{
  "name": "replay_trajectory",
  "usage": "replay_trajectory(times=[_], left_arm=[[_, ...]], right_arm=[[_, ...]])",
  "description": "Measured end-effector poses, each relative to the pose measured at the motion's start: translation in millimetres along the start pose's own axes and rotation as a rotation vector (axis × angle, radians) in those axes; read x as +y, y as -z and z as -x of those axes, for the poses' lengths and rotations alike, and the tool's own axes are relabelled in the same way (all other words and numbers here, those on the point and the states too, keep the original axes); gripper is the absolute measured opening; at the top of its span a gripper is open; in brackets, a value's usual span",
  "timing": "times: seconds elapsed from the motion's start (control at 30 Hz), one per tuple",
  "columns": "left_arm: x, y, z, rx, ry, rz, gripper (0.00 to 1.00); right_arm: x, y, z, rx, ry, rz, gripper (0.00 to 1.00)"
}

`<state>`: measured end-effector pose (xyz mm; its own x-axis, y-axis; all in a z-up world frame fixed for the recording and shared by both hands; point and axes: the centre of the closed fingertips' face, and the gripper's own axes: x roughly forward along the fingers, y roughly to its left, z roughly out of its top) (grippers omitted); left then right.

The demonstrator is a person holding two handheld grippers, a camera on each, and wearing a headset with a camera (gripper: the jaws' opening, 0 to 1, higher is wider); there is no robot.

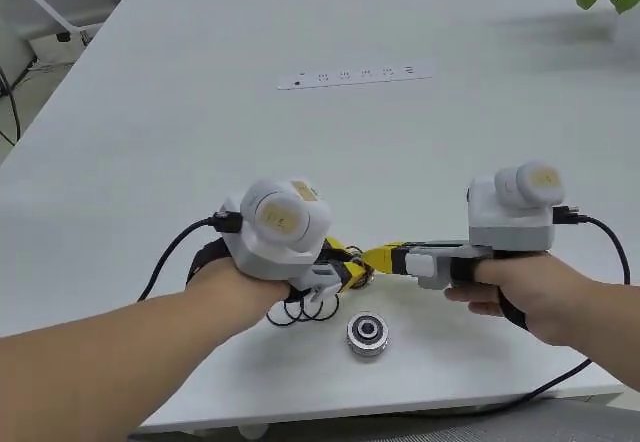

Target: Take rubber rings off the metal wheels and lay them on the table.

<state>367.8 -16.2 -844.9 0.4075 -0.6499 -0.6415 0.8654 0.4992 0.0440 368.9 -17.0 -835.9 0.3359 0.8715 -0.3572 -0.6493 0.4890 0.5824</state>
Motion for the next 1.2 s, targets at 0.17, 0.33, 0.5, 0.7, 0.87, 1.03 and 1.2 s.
replay_trajectory(times=[0.17,0.33,0.5,0.7,0.87,1.03,1.2], left_arm=[[0.5,-0.7,0.0,-0.003,0.002,0.008,0.13],[1.2,-1.3,-0.6,-0.002,0.013,0.038,0.14],[-2.1,-2.4,-1.0,-0.001,0.024,0.062,0.2],[-3.0,-3.7,5.4,-0.007,0.031,0.072,0.24],[-5.1,-7.3,13.5,-0.022,0.037,0.068,0.27],[-4.4,-8.5,23.6,-0.032,0.04,0.063,0.3],[-6.7,-13.5,34.9,-0.054,0.049,0.062,0.33]], right_arm=[[-1.0,2.1,-1.0,0.016,0.008,0.018,0.0],[-2.8,2.9,-1.5,0.026,0.015,0.03,0.0],[-0.4,3.9,-2.8,0.029,0.012,0.035,0.0],[2.6,3.3,-2.0,0.025,0.011,0.032,0.0],[7.4,2.7,-1.2,0.024,0.006,0.033,0.0],[10.2,1.5,0.0,0.021,0.0,0.032,0.0],[13.8,-1.8,1.7,0.017,-0.01,0.033,0.0]])
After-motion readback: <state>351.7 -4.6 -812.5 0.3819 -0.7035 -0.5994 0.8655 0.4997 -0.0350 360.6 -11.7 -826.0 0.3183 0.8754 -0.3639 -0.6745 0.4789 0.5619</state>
